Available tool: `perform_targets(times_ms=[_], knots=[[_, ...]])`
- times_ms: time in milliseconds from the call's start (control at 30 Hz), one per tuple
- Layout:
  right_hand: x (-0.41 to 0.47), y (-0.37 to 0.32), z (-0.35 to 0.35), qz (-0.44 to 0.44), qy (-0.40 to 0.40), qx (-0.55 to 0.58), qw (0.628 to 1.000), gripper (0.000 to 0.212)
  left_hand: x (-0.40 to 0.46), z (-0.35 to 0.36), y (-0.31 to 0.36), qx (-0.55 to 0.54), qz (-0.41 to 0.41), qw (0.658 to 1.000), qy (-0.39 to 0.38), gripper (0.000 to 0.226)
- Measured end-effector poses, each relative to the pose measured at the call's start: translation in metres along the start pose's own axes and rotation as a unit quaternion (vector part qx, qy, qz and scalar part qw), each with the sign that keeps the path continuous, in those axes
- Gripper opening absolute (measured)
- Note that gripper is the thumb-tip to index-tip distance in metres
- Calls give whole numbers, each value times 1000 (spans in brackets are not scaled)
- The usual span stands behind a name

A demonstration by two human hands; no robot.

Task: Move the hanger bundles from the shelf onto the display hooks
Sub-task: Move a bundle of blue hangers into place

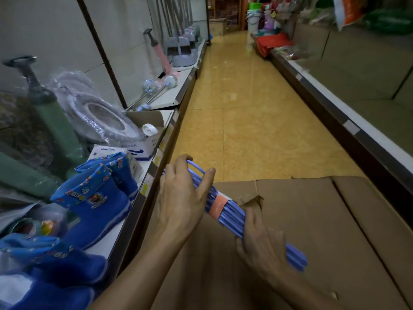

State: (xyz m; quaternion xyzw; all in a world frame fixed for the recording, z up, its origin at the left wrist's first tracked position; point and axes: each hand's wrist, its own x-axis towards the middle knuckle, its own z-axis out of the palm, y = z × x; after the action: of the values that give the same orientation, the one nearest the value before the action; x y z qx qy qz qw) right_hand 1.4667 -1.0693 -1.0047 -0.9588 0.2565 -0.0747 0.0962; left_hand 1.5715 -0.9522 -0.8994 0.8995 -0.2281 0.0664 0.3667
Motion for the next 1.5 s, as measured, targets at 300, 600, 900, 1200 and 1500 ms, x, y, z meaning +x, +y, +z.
perform_targets(times_ms=[300,600,900,1200,1500], knots=[[24,36,-108,1,107,-30,994,33,22,-53,94,-91,21,994,-61,68],[29,-19,-356,32,48,-3,998,31,91,-230,222,-266,-23,958,-108,75],[69,-102,-655,39,93,82,992,37,184,-473,352,-31,159,982,-99,83],[83,-146,-882,-23,56,144,988,4,239,-631,458,291,366,882,64,65],[78,-129,-1003,-94,88,236,963,26,231,-713,569,349,356,856,133,31]])
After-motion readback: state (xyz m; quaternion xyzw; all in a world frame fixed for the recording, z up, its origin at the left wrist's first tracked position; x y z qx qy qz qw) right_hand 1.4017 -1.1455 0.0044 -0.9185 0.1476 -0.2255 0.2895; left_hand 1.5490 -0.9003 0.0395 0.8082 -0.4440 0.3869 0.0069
